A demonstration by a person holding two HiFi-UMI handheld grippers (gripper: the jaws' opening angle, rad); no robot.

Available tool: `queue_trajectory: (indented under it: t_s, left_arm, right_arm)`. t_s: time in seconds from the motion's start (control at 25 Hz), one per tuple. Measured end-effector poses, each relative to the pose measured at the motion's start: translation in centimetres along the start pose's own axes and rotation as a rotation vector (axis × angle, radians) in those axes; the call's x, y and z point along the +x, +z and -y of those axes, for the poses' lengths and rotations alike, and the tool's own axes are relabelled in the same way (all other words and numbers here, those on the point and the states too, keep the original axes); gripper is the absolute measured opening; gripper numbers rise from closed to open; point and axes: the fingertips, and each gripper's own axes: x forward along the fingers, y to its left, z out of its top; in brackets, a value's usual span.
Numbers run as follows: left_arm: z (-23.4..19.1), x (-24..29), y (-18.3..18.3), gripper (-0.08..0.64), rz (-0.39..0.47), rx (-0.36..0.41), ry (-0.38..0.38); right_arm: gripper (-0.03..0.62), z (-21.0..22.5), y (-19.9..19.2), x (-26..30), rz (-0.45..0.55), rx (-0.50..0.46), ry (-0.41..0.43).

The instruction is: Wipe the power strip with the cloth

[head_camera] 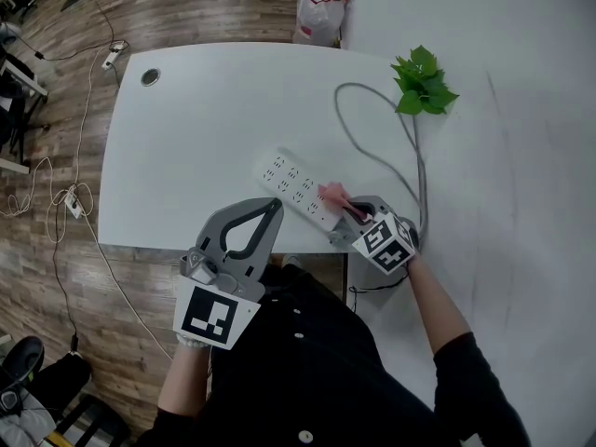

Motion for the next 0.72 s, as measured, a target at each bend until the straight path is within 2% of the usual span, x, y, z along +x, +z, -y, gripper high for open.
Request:
queue_trajectory:
  t_s: [0.28, 0.72]
  left_arm:
    - [-0.1, -0.2, 0.0, 0.014, -0.002, 0.002, 0.021]
    - [-1.0, -1.8, -0.4, 0.013, -0.023, 0.006, 0.098]
  right_arm:
    - [0.054, 1.0, 4.4, -0.2, 0.075, -0.101, 0.002]
    - [0.054, 0.2, 13.0, 3.1, 0.176, -0.317, 0.074]
